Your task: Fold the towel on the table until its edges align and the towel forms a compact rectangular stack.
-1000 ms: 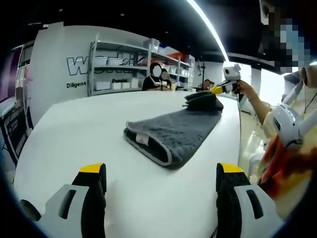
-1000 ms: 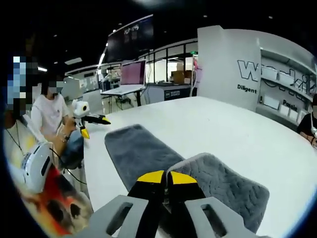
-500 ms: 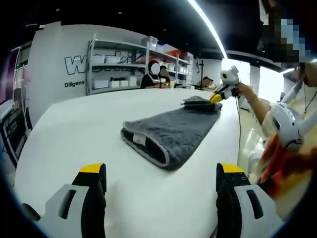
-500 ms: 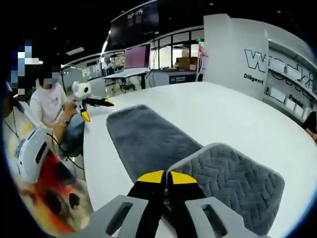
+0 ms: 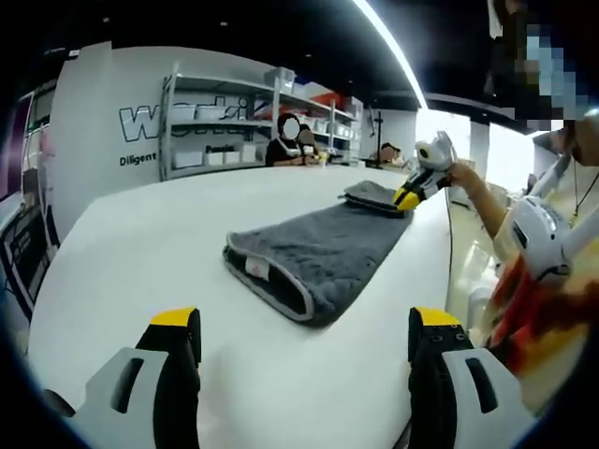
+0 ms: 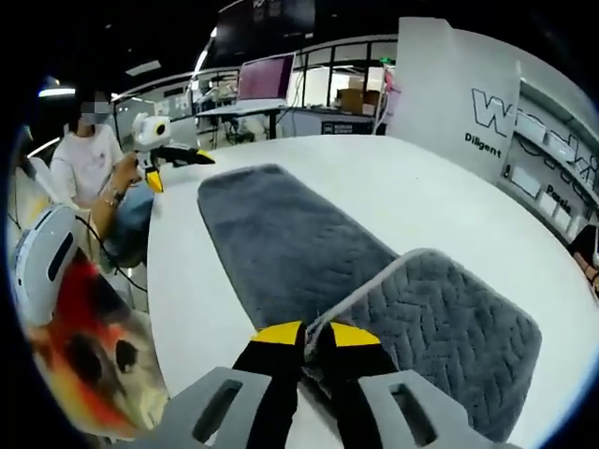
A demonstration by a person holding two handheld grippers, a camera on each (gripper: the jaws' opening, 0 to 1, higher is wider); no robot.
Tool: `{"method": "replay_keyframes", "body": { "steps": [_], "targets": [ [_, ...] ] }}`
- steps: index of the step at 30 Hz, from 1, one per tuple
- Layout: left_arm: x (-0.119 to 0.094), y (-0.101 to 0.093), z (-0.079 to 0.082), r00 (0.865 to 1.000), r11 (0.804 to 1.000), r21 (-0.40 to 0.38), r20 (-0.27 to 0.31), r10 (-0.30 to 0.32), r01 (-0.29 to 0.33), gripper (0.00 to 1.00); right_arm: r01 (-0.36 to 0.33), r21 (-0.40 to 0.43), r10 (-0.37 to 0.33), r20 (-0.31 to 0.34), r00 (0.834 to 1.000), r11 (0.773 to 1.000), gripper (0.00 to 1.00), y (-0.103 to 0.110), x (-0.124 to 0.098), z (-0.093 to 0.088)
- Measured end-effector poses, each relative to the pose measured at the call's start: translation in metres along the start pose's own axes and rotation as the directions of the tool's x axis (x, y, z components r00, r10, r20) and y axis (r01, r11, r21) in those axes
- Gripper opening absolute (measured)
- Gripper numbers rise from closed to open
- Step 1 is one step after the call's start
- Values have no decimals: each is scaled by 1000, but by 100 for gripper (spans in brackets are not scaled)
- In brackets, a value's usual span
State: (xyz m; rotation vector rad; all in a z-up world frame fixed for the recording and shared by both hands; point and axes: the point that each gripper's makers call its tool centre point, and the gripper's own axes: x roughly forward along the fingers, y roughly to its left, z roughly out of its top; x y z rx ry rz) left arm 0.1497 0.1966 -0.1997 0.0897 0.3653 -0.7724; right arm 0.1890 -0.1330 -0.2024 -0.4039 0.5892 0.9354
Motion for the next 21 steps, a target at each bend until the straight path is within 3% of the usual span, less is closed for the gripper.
{"method": "replay_keyframes", "body": {
  "steps": [2,10,13,18,21],
  "targets": [
    [0,-1,2,1000,1000,0,6,-4,4,90,6,-29,-6,-17,1000,1000,19,1,0,-3],
    [2,-1,2,1000,1000,-1,9,-7,7,90,56,-105,-61,-42,997,993,27,1,-4,-3],
    [2,-1,1,1000,1000,-1,6,-5,5,90,84,-180,-97,-67,993,980,27,4,-2,-5],
    [1,-4,2,1000,1000,-11,10,-12,12,90,96,-208,-119,-97,988,973,25,5,4,-10],
    [2,-5,2,1000,1000,-7,10,-14,15,90,101,-191,-121,-96,988,976,19,1,5,-10]
  ]
}}
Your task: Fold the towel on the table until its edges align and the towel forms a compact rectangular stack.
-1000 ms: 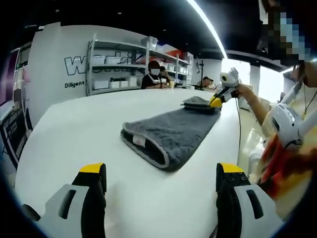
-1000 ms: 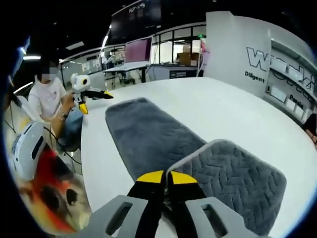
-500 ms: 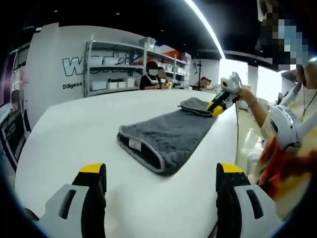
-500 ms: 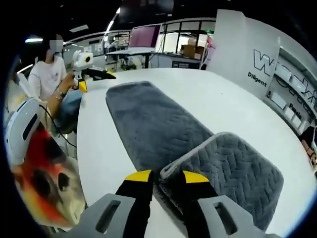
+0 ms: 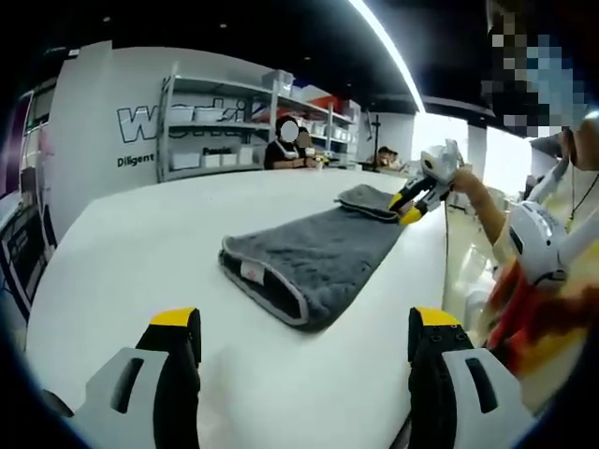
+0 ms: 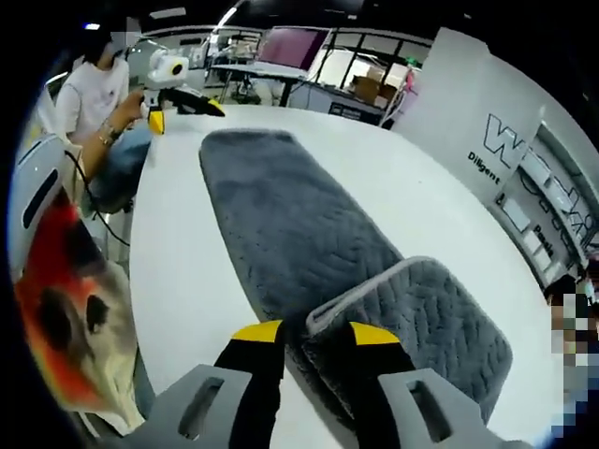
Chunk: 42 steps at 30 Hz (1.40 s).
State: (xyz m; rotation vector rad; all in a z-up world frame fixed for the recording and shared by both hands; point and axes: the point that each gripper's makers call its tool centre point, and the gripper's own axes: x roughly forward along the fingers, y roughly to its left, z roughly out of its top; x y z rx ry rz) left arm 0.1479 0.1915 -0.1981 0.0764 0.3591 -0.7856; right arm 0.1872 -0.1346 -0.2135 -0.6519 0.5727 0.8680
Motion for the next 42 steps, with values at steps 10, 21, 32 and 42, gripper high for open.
{"method": "replay_keyframes", "body": {
  "steps": [10,21,32,42],
  "targets": [
    [0,0,0,1000,1000,1,4,-2,2,90,3,39,-3,-19,1000,999,4,0,4,-5],
    [-2,2,0,1000,1000,-4,7,-4,4,90,-18,108,9,83,996,994,2,-7,-6,17],
    [-1,1,-1,1000,1000,-13,15,-8,8,90,-8,118,-11,162,987,993,2,-15,-14,42],
    [-5,1,-2,1000,1000,-21,22,-5,5,90,-7,110,-18,225,974,994,2,-18,-15,67]
  ]
}}
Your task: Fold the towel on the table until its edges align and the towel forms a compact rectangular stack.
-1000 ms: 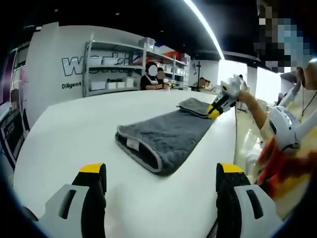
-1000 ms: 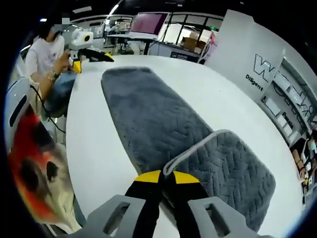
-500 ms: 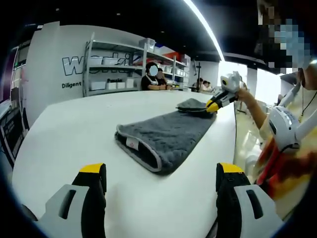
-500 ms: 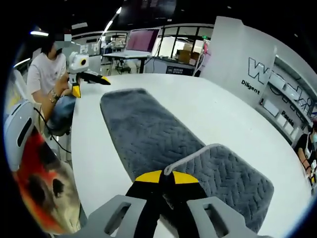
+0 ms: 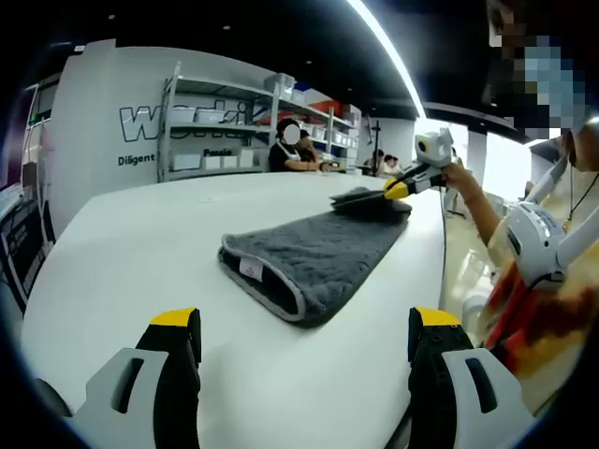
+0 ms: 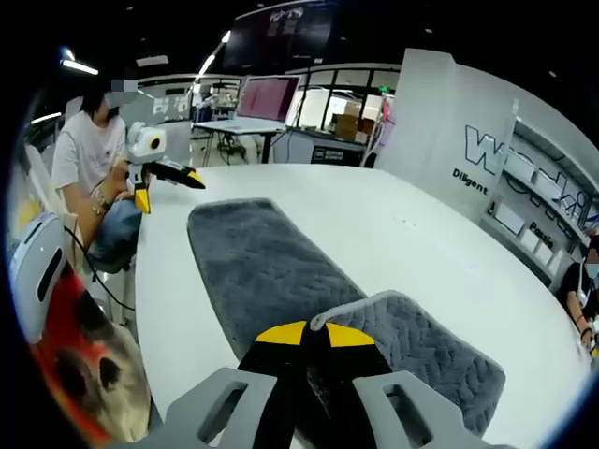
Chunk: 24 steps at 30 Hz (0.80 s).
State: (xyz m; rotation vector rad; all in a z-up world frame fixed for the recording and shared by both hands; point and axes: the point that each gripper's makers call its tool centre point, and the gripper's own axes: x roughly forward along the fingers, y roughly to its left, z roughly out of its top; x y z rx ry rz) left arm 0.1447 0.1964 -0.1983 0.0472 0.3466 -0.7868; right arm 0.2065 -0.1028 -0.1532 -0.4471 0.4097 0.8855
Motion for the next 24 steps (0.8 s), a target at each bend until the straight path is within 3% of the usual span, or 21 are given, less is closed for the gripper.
{"method": "replay_keyframes", "body": {
  "steps": [24],
  "targets": [
    [-4,-2,-6,1000,1000,-6,3,-4,4,90,-58,-46,63,116,991,997,2,26,18,50]
  ]
}}
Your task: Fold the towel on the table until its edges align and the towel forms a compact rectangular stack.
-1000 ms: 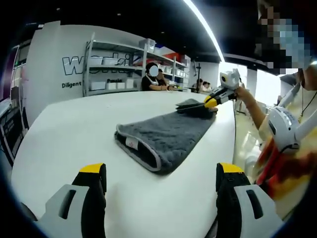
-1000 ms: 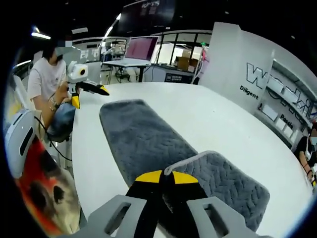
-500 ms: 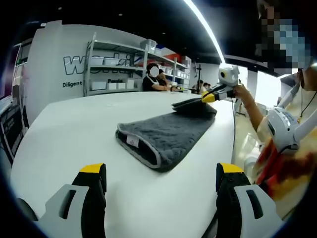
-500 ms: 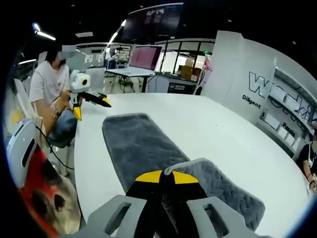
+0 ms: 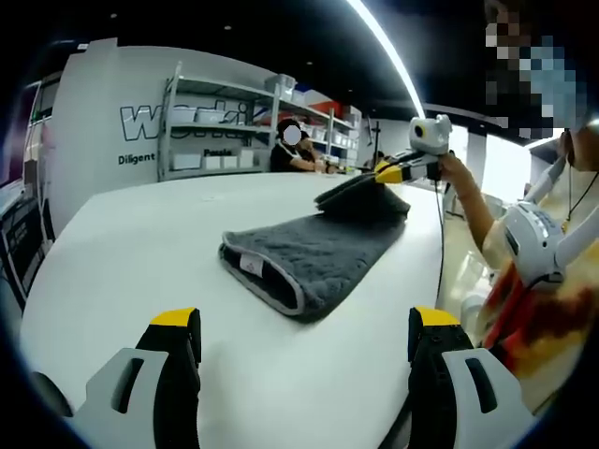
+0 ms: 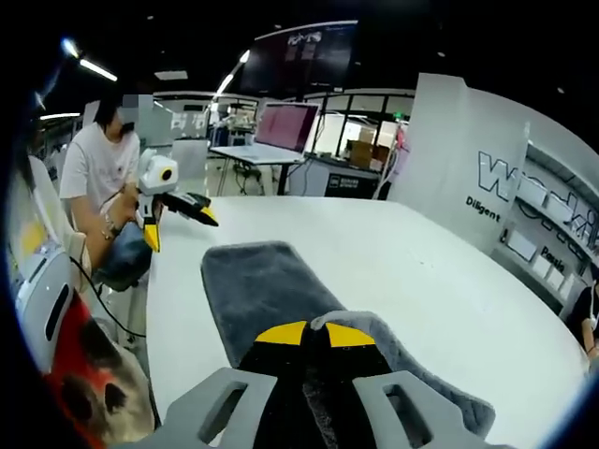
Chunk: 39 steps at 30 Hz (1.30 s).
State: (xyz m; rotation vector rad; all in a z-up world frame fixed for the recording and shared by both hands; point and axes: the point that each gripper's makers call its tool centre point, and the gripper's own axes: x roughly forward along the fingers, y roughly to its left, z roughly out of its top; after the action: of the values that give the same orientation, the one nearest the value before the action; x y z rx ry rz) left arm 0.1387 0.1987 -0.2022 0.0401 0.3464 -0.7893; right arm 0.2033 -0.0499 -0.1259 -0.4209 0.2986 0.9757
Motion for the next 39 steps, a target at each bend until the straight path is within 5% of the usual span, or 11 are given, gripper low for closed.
{"method": "replay_keyframes", "body": {
  "steps": [7,19,24,39],
  "targets": [
    [1,-1,0,1000,1000,-3,3,-2,2,90,-38,-14,38,11,999,999,2,14,11,5],
    [5,-6,3,1000,1000,-3,3,-11,11,90,-136,26,138,-69,988,990,6,45,32,-30],
    [8,-10,5,1000,1000,-5,0,-15,15,90,-137,33,138,-38,990,990,26,45,33,-32],
    [25,-23,18,999,999,-15,-3,-37,37,89,-48,72,51,-51,997,996,58,26,8,-62]
  ]
}}
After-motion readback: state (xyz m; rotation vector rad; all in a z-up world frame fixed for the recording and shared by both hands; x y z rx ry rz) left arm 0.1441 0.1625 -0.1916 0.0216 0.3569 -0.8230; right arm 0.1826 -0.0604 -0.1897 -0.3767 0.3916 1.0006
